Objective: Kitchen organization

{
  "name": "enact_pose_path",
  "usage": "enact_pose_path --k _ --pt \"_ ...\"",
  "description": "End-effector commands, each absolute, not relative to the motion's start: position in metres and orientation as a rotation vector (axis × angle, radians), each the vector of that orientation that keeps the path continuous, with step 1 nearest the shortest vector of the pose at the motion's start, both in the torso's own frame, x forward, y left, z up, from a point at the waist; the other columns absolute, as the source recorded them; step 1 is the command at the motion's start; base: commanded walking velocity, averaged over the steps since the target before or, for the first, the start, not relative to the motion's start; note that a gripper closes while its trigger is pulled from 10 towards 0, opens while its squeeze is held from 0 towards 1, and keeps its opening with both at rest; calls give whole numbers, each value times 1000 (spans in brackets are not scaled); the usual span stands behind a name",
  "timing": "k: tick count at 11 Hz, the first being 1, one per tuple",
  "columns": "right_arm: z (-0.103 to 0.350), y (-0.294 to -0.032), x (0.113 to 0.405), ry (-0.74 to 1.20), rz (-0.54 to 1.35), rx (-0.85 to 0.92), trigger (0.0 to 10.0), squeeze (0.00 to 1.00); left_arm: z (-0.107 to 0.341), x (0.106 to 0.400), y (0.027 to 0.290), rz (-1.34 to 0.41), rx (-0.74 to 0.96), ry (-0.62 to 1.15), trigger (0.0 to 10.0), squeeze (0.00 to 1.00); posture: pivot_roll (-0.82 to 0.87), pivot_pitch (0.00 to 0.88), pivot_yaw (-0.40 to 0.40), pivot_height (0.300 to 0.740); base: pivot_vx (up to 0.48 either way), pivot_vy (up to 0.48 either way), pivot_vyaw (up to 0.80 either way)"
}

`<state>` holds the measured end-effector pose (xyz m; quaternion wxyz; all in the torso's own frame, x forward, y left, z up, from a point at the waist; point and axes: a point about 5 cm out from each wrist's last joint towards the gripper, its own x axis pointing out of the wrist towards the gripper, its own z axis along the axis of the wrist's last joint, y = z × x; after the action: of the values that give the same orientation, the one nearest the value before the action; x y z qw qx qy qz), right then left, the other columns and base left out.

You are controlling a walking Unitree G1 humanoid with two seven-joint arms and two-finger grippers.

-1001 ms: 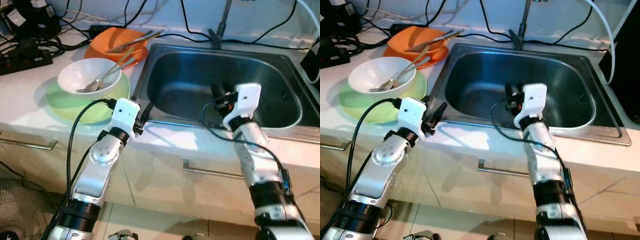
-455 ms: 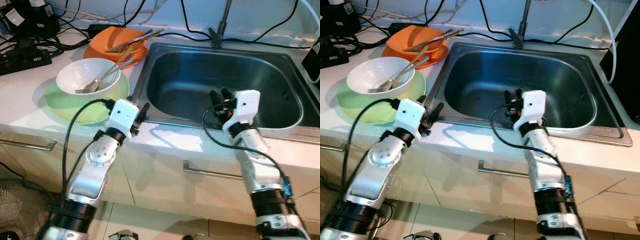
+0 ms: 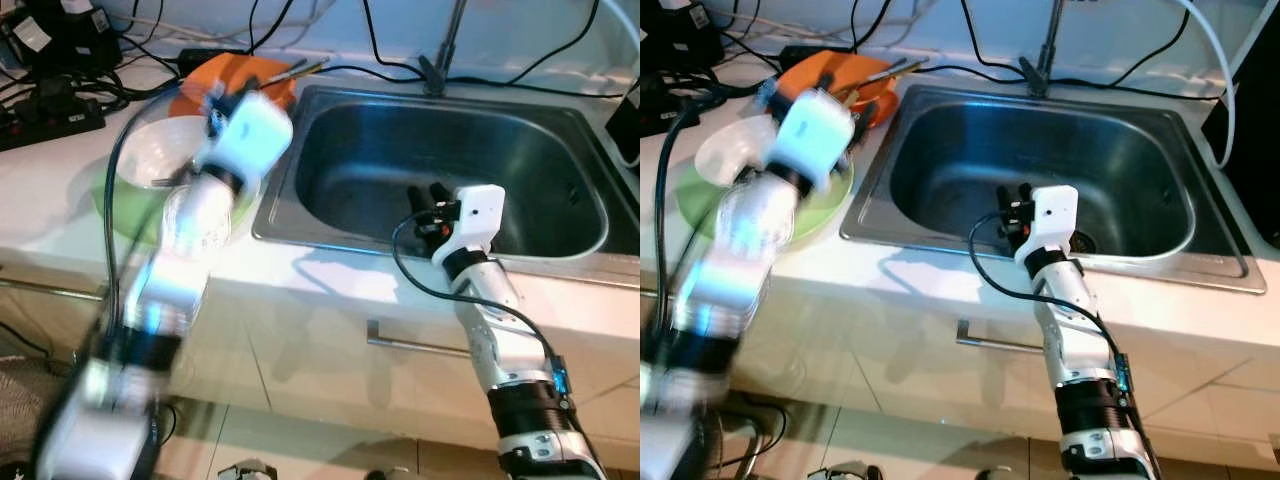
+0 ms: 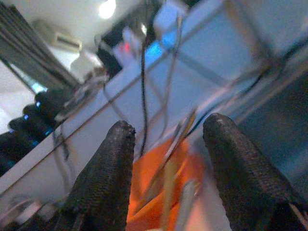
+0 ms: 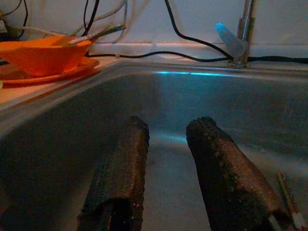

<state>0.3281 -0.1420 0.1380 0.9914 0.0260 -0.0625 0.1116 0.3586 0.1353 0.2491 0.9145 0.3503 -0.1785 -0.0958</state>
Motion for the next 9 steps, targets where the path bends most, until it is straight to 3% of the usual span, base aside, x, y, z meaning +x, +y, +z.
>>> enact_pose_path --k 1,4,9 --pt "136 -142 329 -112 218 66 10000 0 239 368 139 -190 788 -298 10000 0 46 27 15 740 0 0 0" --pt "138 -144 331 -117 206 70 10000 0 245 402 146 -138 827 -199 10000 0 28 26 15 740 0 0 0" --pt "140 -145 331 -124 195 72 10000 0 237 413 134 -269 807 -136 10000 0 21 32 18 740 0 0 0"
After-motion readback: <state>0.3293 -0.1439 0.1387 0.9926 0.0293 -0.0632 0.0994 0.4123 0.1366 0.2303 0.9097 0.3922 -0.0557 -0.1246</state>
